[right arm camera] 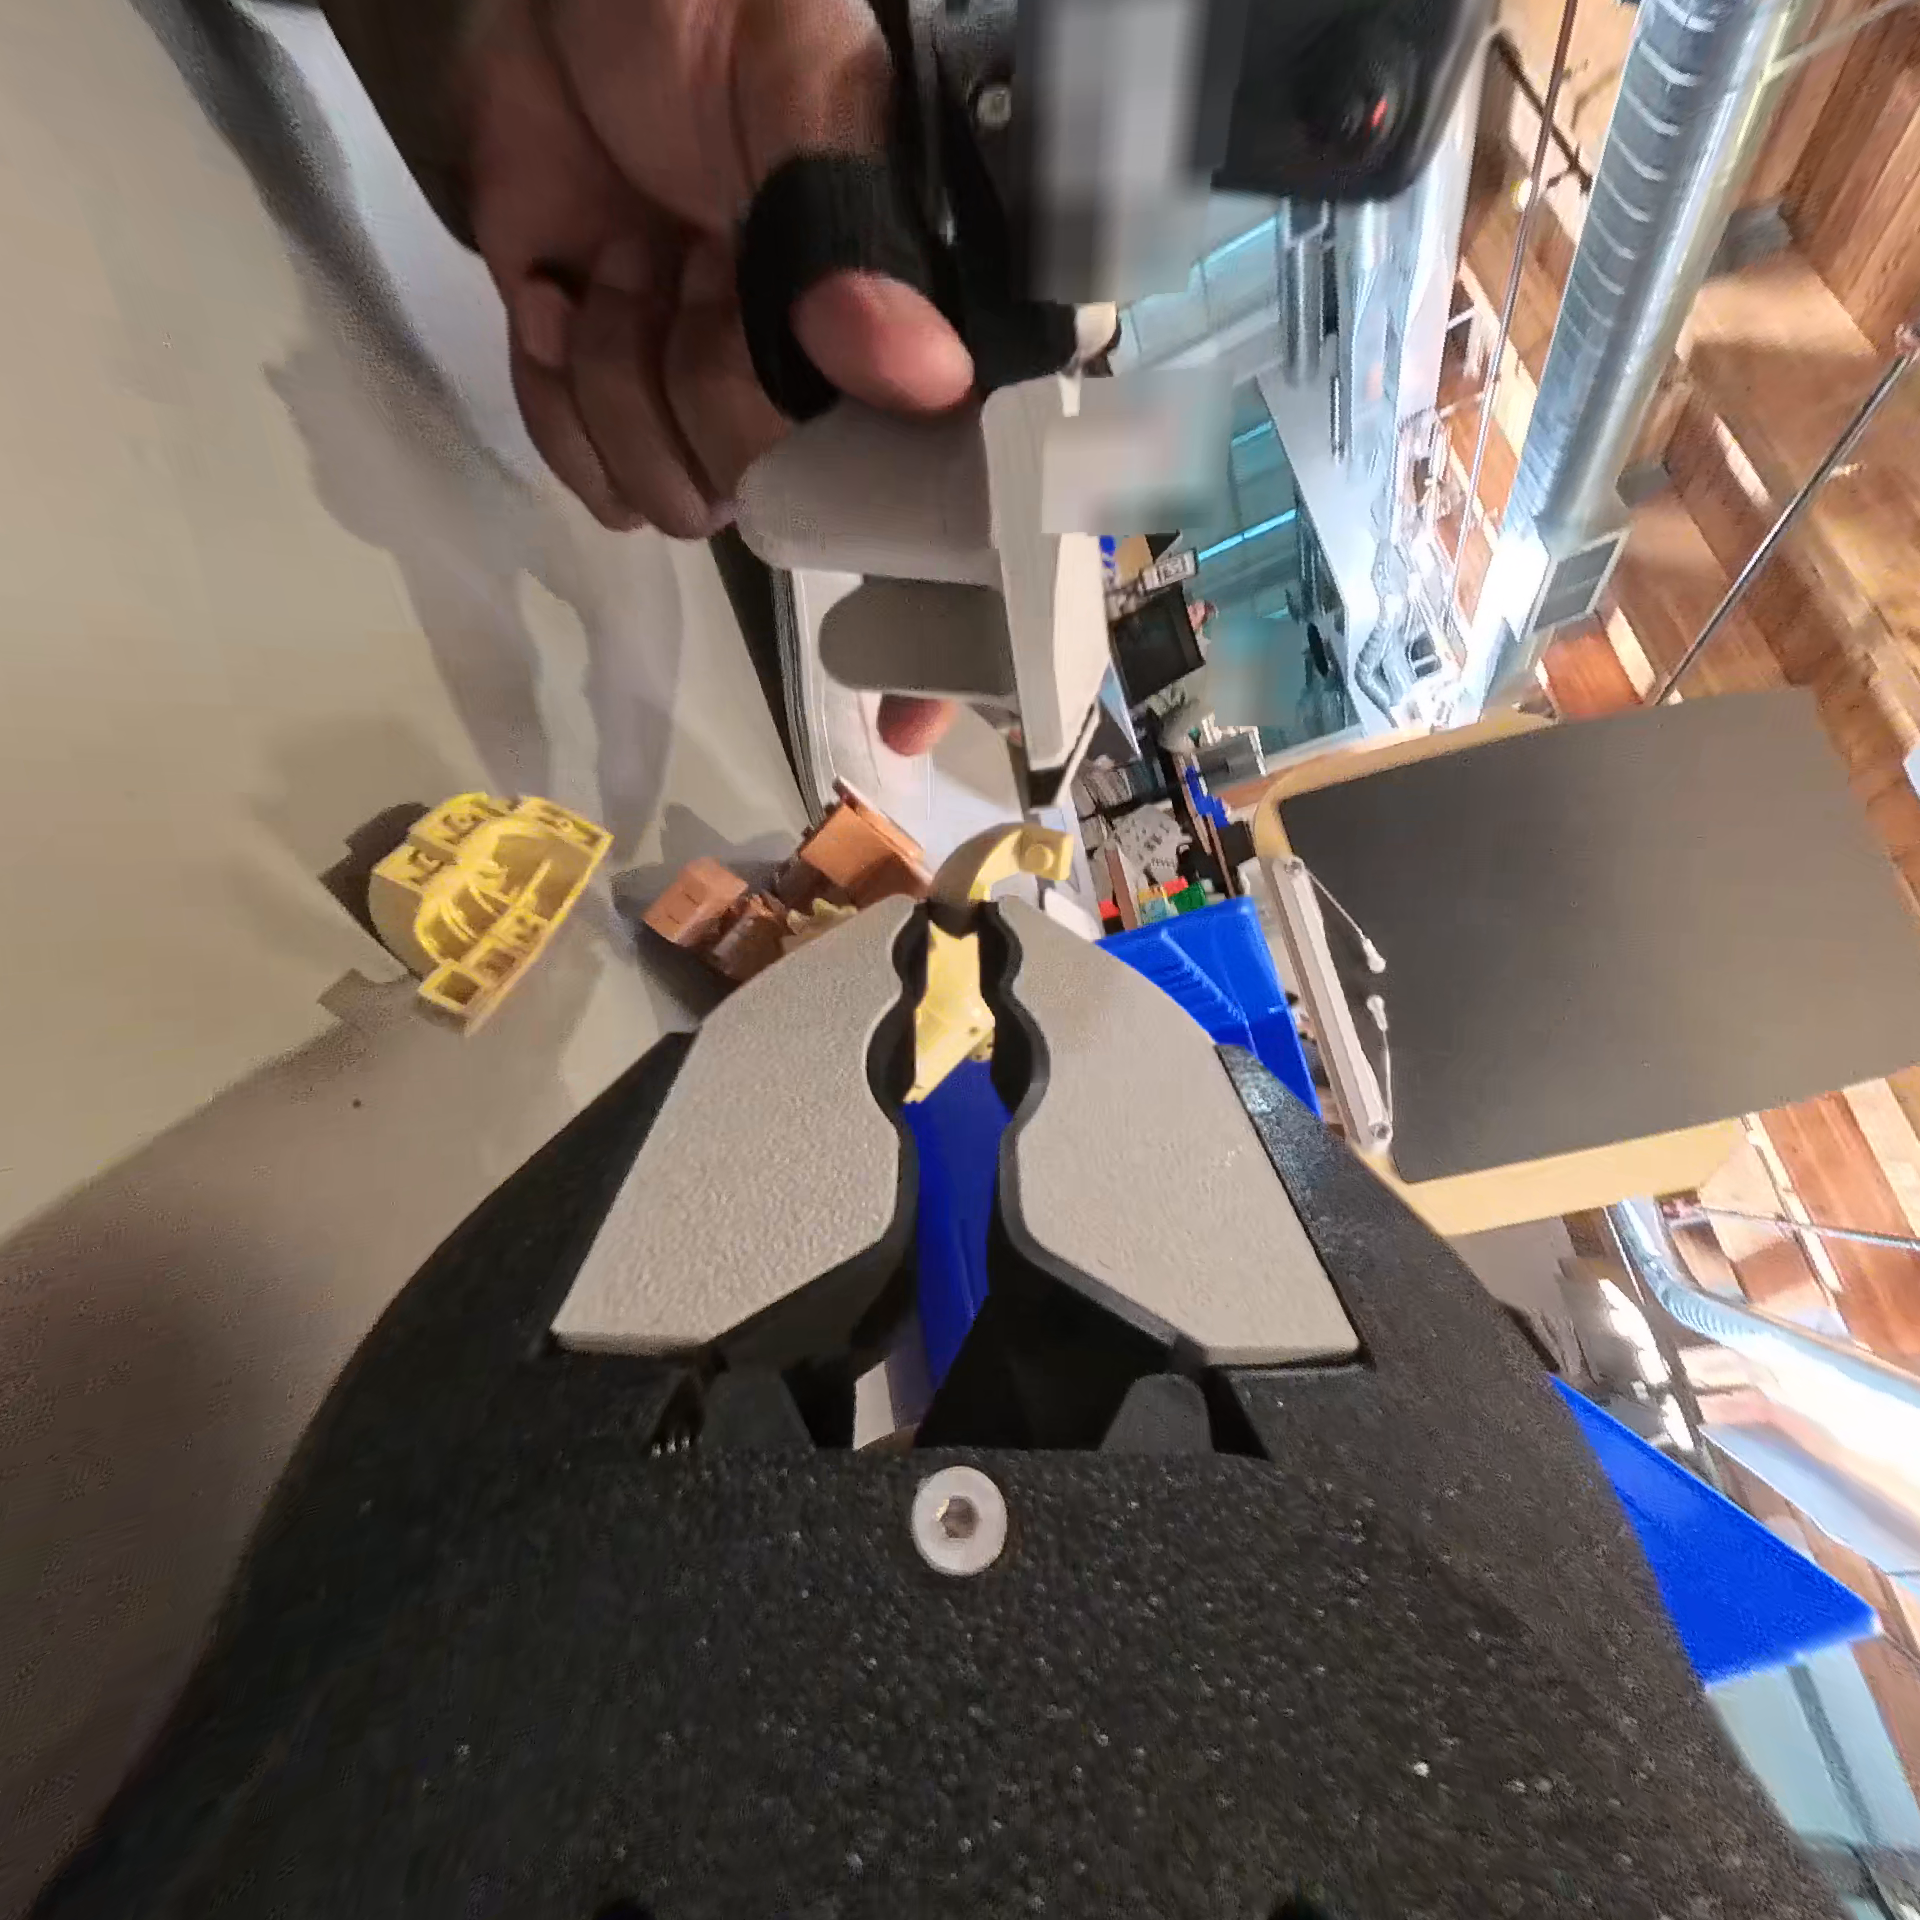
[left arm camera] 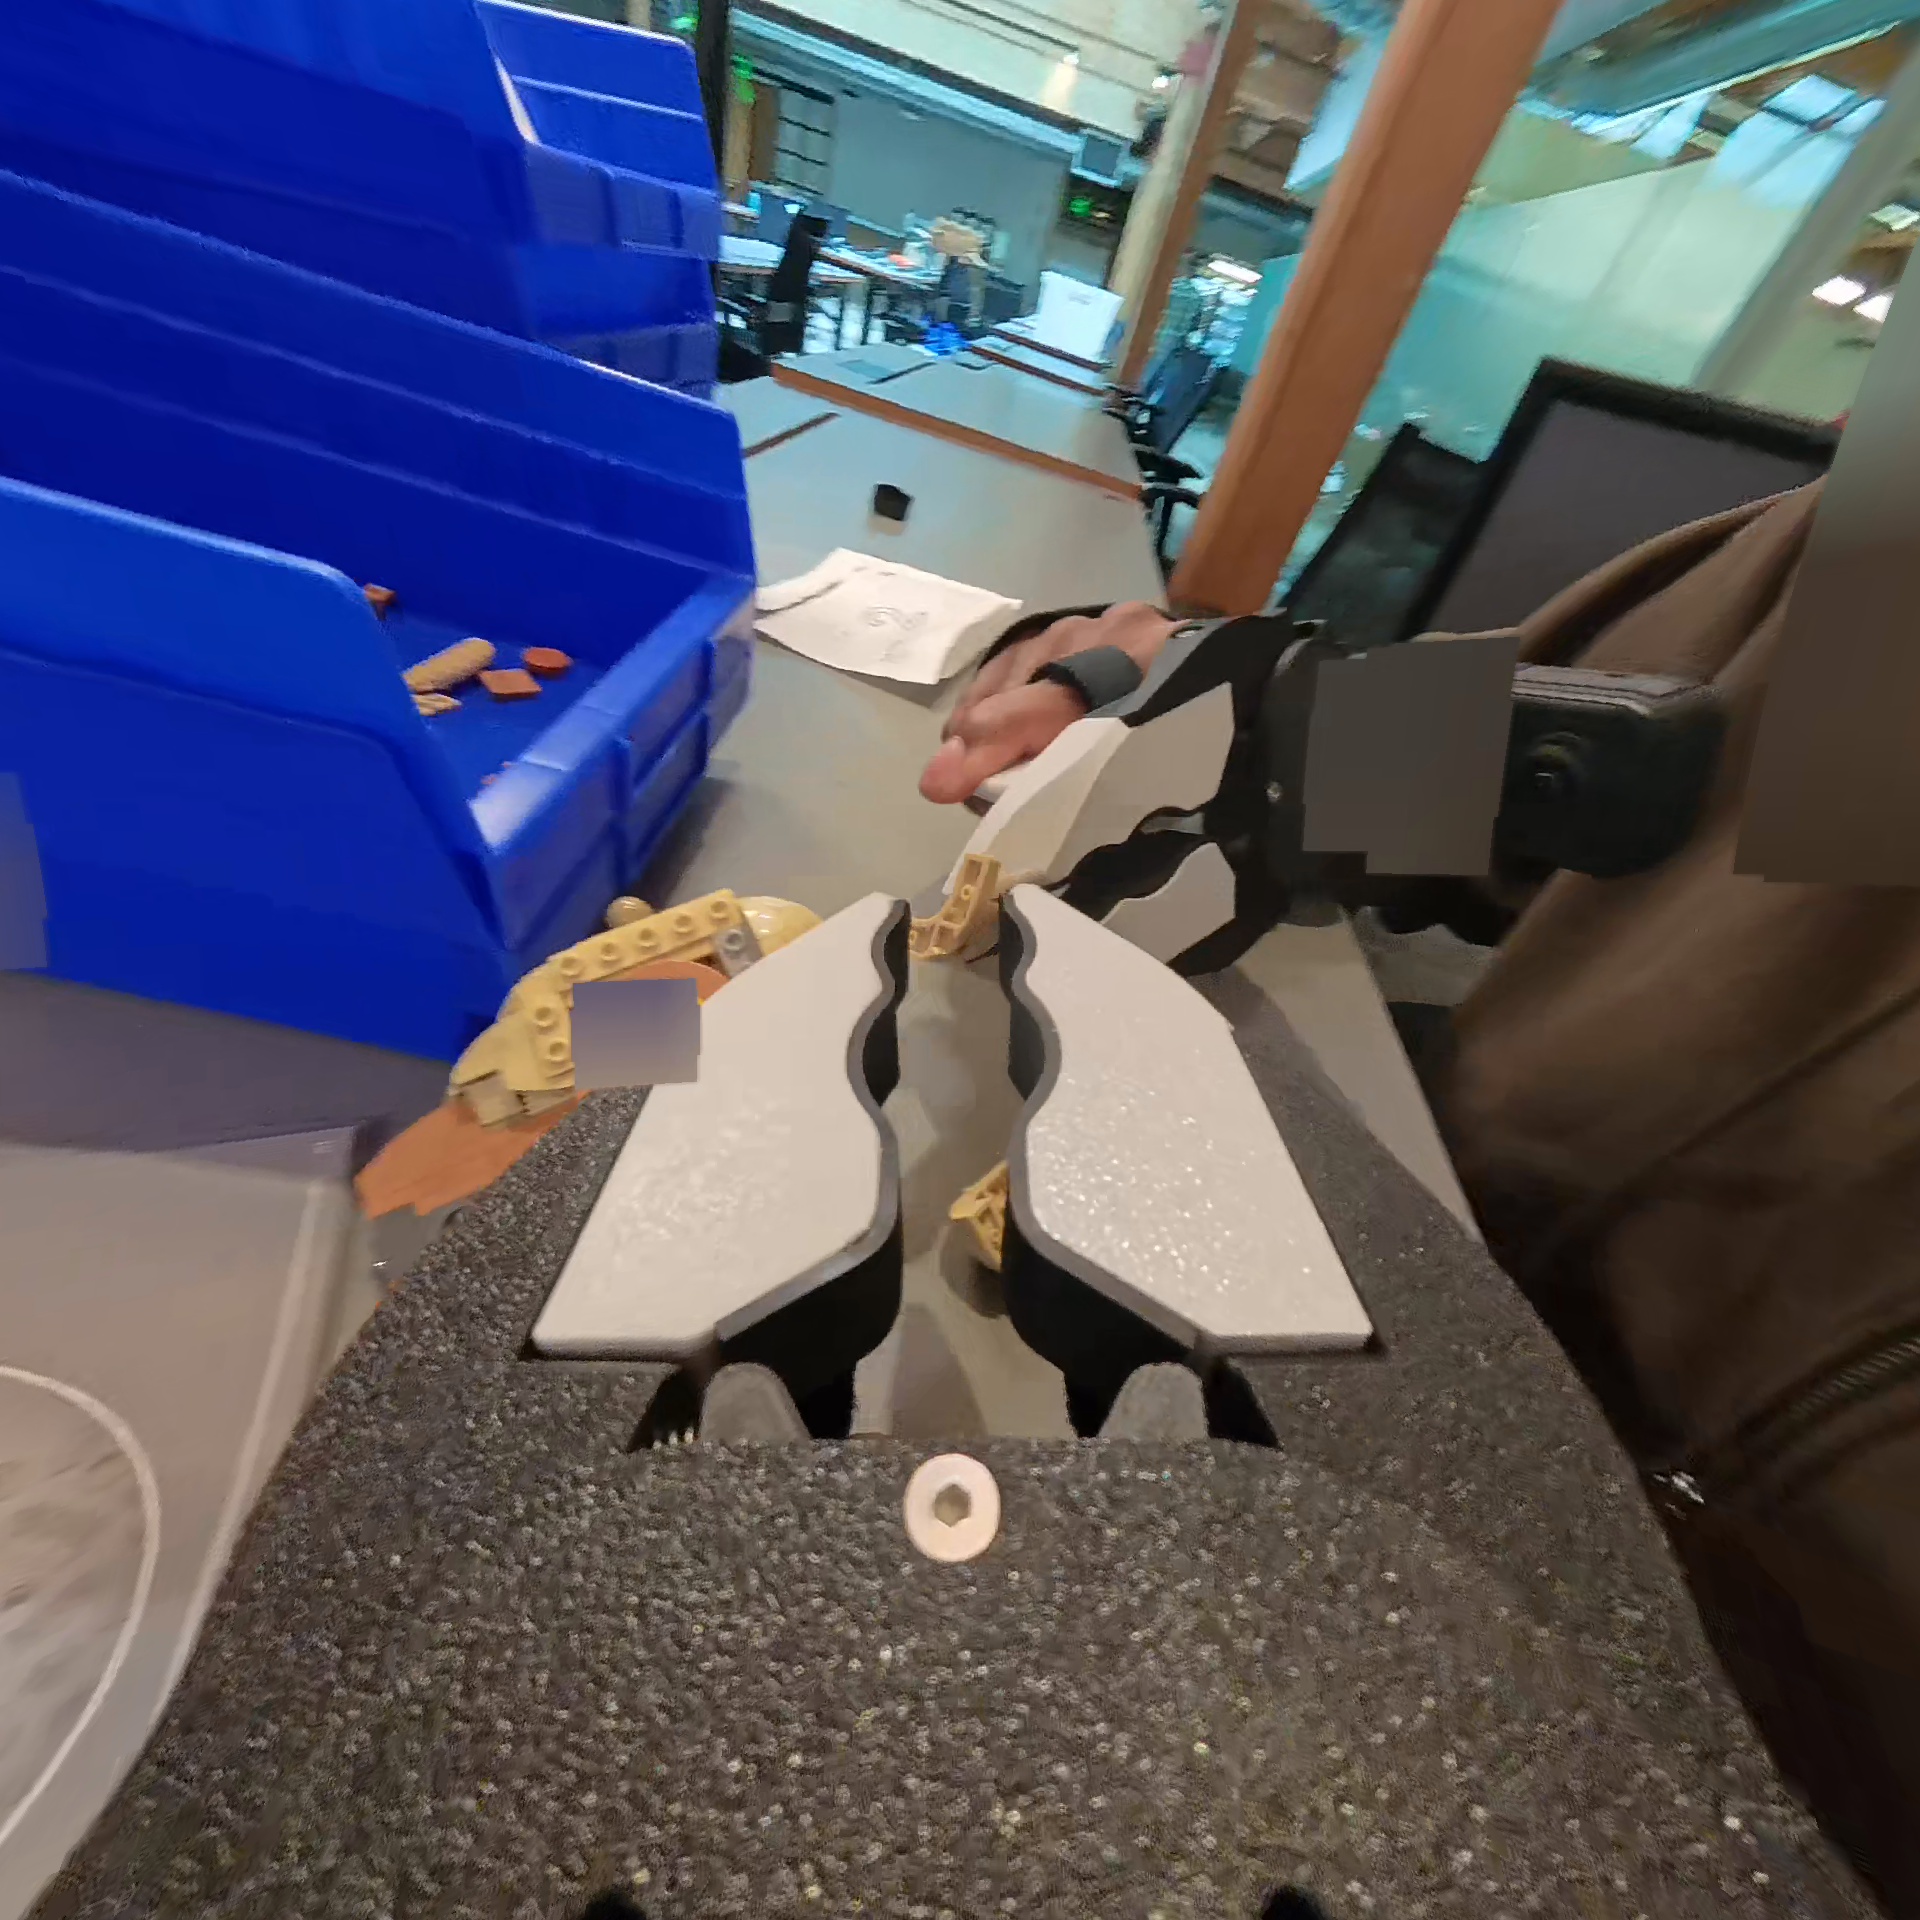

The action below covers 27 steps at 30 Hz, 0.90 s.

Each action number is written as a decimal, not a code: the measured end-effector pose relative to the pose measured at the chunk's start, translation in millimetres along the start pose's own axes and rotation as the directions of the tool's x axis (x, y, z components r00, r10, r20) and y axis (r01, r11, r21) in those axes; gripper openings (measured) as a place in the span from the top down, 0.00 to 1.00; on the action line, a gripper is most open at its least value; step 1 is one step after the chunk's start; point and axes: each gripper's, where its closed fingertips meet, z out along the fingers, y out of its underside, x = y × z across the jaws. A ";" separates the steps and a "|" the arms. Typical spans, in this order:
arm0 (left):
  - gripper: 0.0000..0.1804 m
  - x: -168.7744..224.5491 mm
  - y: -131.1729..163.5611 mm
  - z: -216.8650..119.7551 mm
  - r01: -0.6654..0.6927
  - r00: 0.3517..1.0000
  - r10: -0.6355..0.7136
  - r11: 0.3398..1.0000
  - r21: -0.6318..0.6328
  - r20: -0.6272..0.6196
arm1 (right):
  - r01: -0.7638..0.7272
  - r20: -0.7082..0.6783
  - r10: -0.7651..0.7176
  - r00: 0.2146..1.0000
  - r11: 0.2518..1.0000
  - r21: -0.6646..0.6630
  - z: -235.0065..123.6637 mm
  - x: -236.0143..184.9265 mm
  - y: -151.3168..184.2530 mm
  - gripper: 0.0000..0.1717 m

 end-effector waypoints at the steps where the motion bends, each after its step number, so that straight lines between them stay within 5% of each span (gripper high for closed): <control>1: 0.90 -1.0 -0.4 0.7 -0.027 0.999 0.027 1.000 -0.004 0.029 | 0.006 -0.002 -0.006 1.000 1.000 -0.019 1.1 -0.6 2.3 0.95; 13: 0.92 -4.9 14.0 10.5 -0.246 0.942 0.272 0.958 -0.150 0.194 | 0.090 0.028 -0.087 0.996 0.992 -0.088 7.8 -13.4 4.9 0.95; 27: 0.97 -11.5 11.9 6.7 -0.213 0.941 0.241 0.967 -0.139 0.236 | 0.118 0.045 -0.115 0.992 0.990 -0.078 7.5 -16.6 1.3 0.95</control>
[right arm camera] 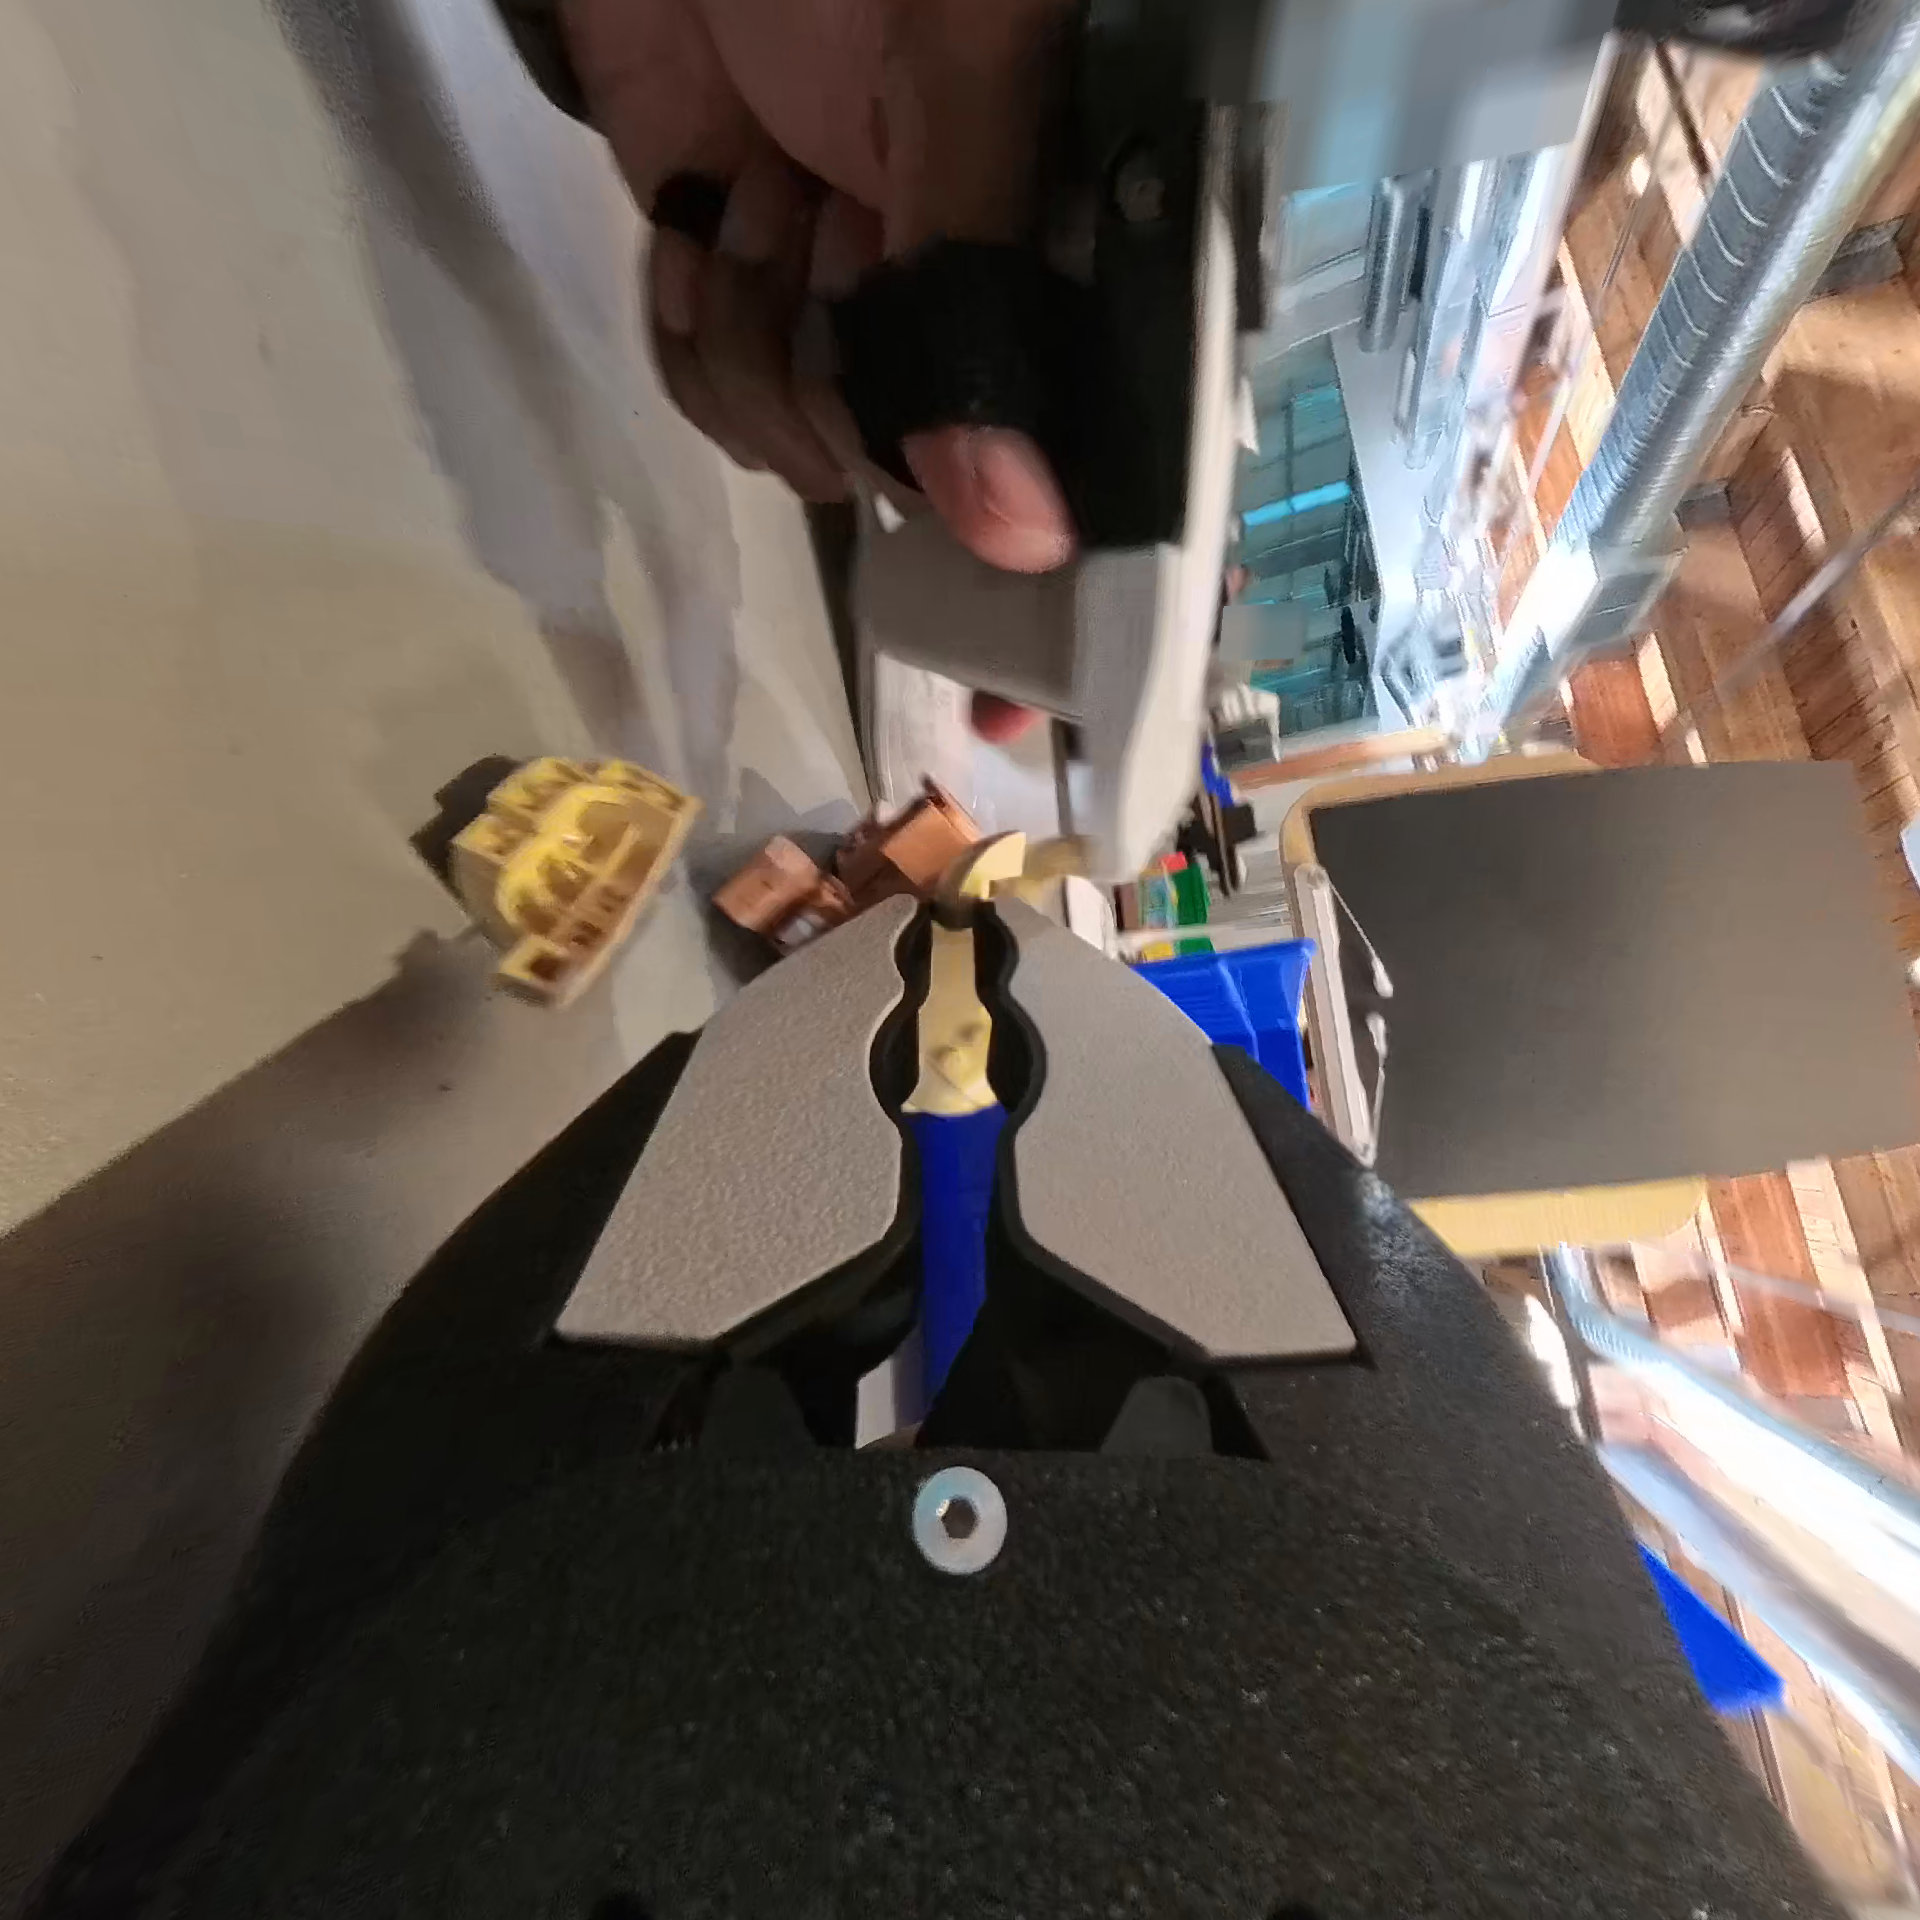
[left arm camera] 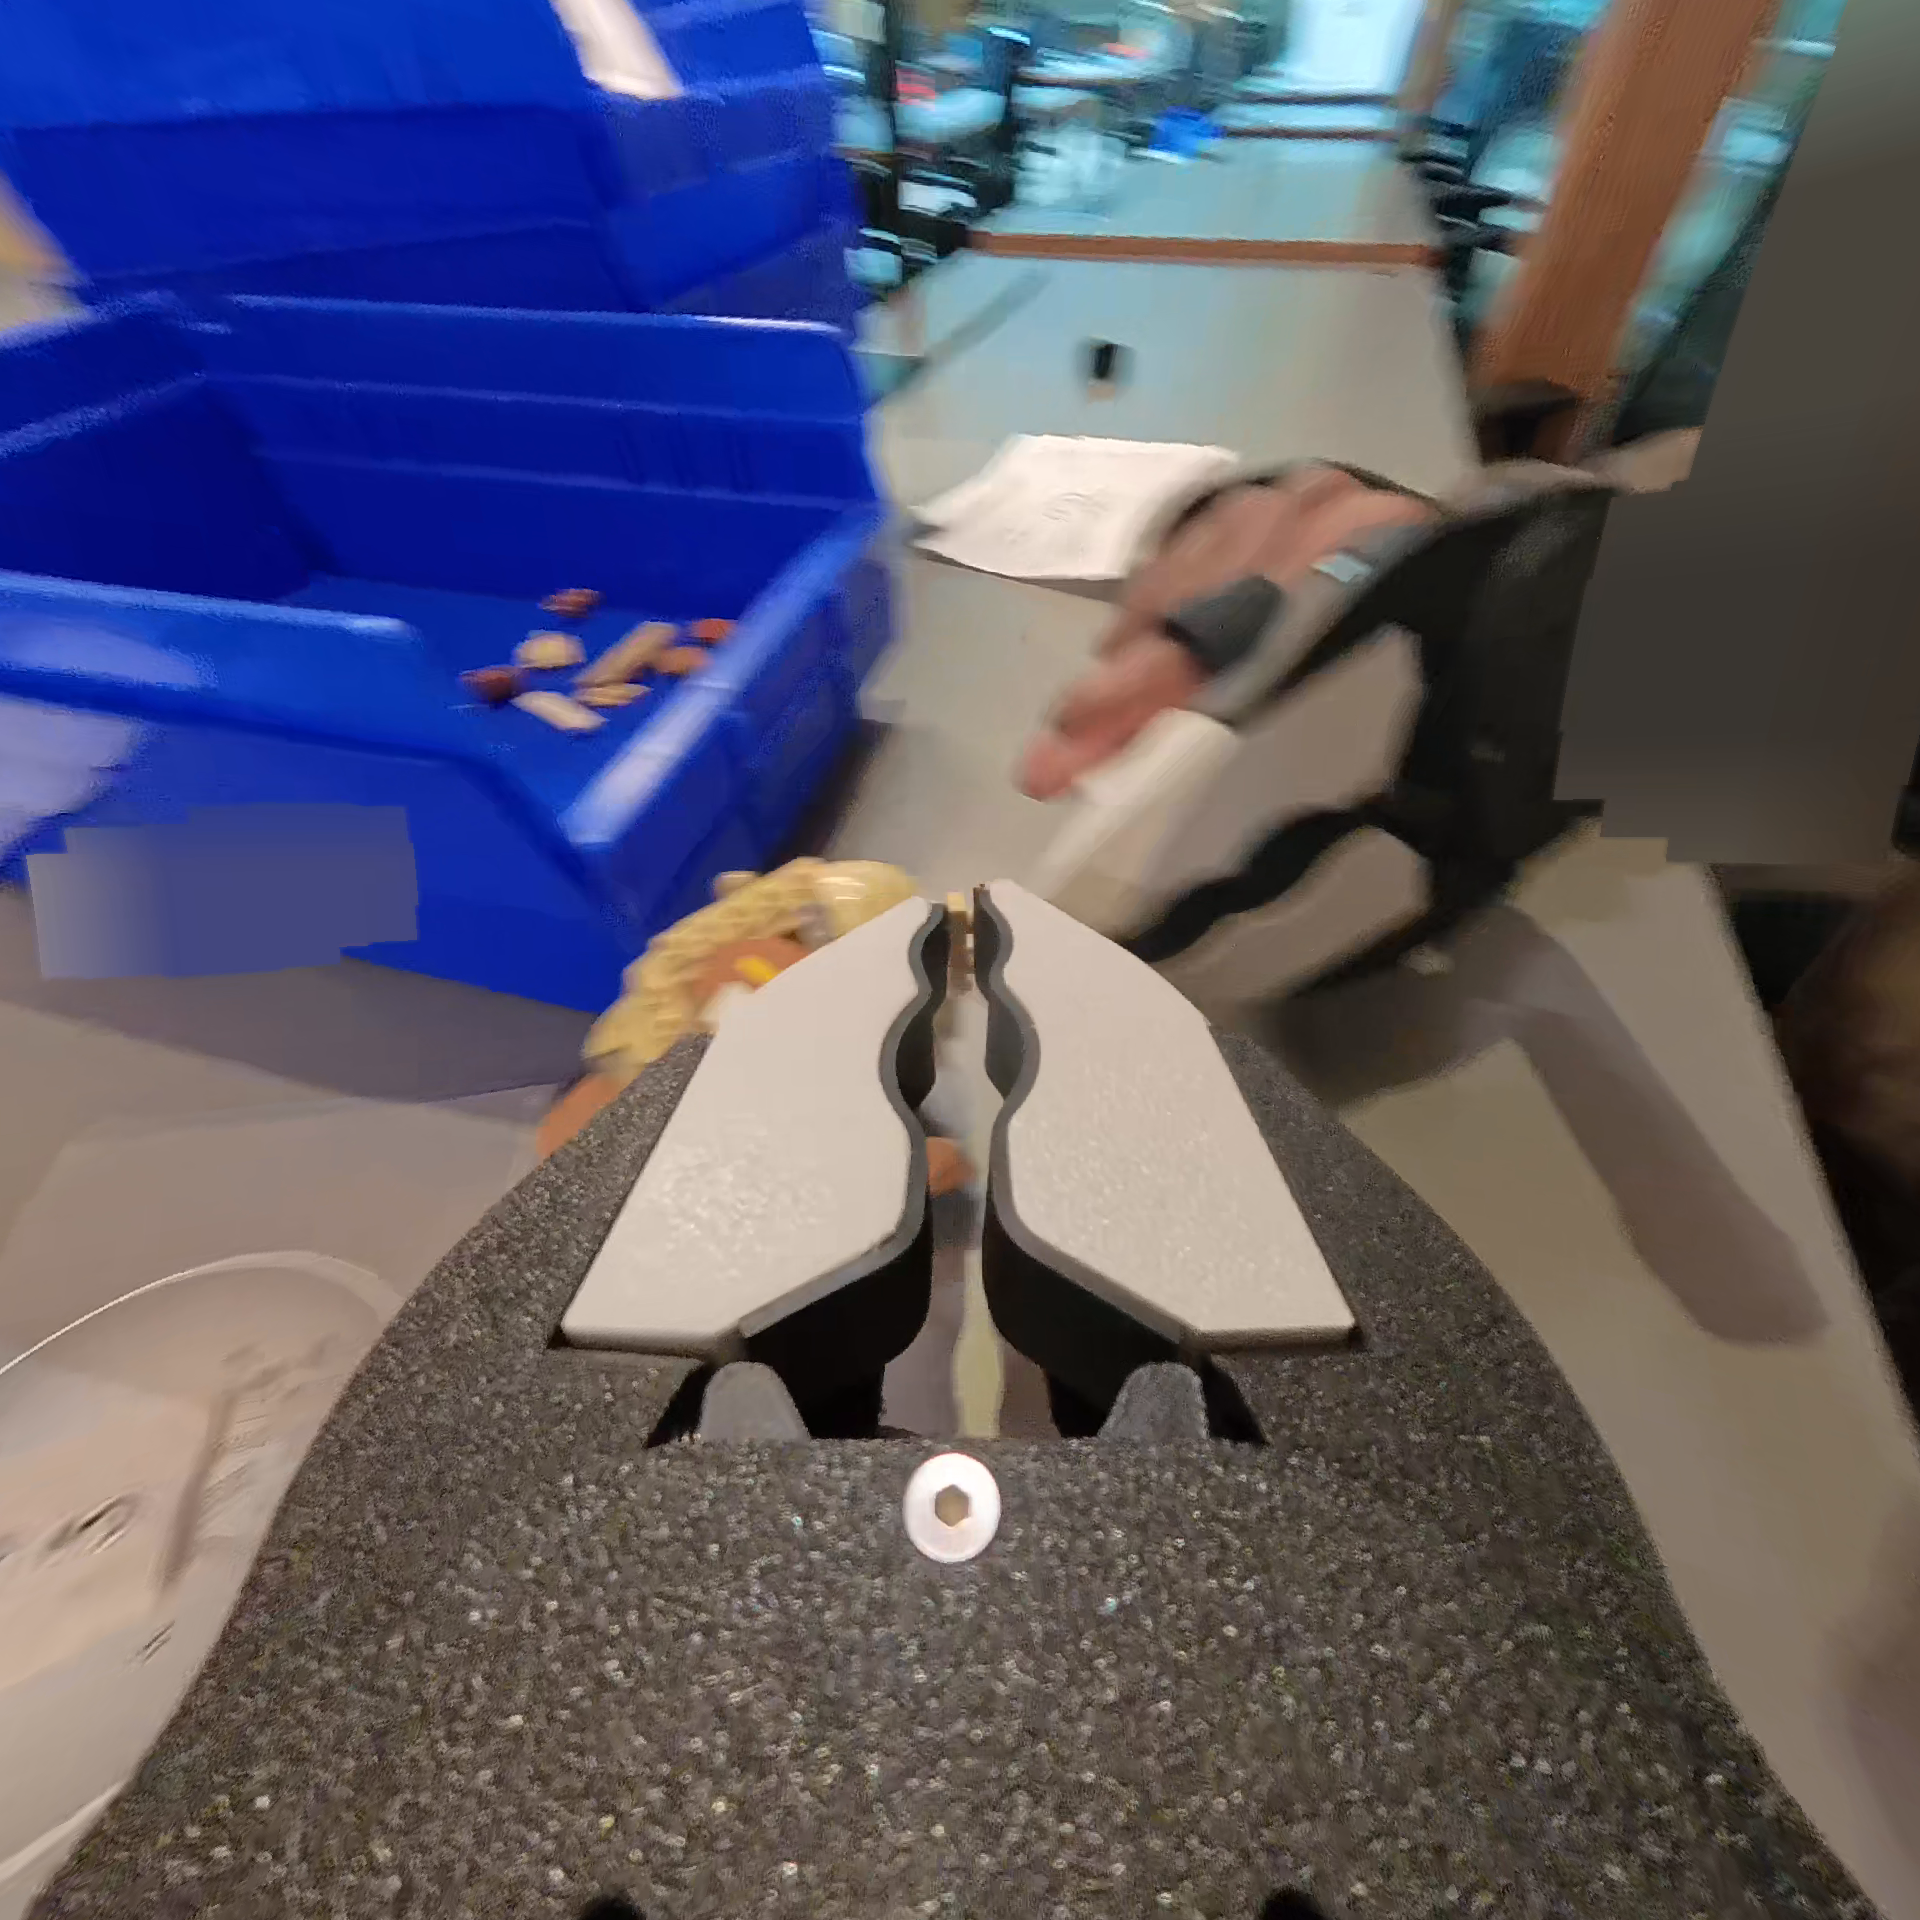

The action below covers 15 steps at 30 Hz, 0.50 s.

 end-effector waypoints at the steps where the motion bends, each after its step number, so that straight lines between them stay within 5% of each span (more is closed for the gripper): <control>1: 0.98 -12.0 -3.8 -4.7 0.009 0.999 -0.010 1.000 0.025 0.053 | 0.018 0.025 -0.019 0.999 0.999 0.027 -1.4 -5.9 -4.2 0.96; 5: 0.98 -46.7 -21.7 -29.7 0.152 0.983 -0.166 0.975 0.159 0.078 | 0.067 0.005 -0.067 0.998 0.997 0.048 -2.3 -8.3 -13.5 0.95; 9: 0.97 -45.5 -28.9 -32.3 0.248 0.968 -0.252 0.942 0.225 -0.014 | -0.086 -0.123 0.093 0.988 0.995 0.058 -5.5 29.5 -4.7 0.95; 12: 0.97 -42.9 -27.5 -29.3 0.254 0.967 -0.254 0.942 0.221 -0.027 | -0.306 -0.344 0.269 0.899 0.950 -0.056 -5.1 90.7 46.9 0.95; 15: 0.98 -40.6 -28.6 -28.6 0.269 0.963 -0.266 0.936 0.228 -0.045 | -0.569 -0.390 0.476 0.788 0.805 -0.168 -1.4 111.9 111.2 0.86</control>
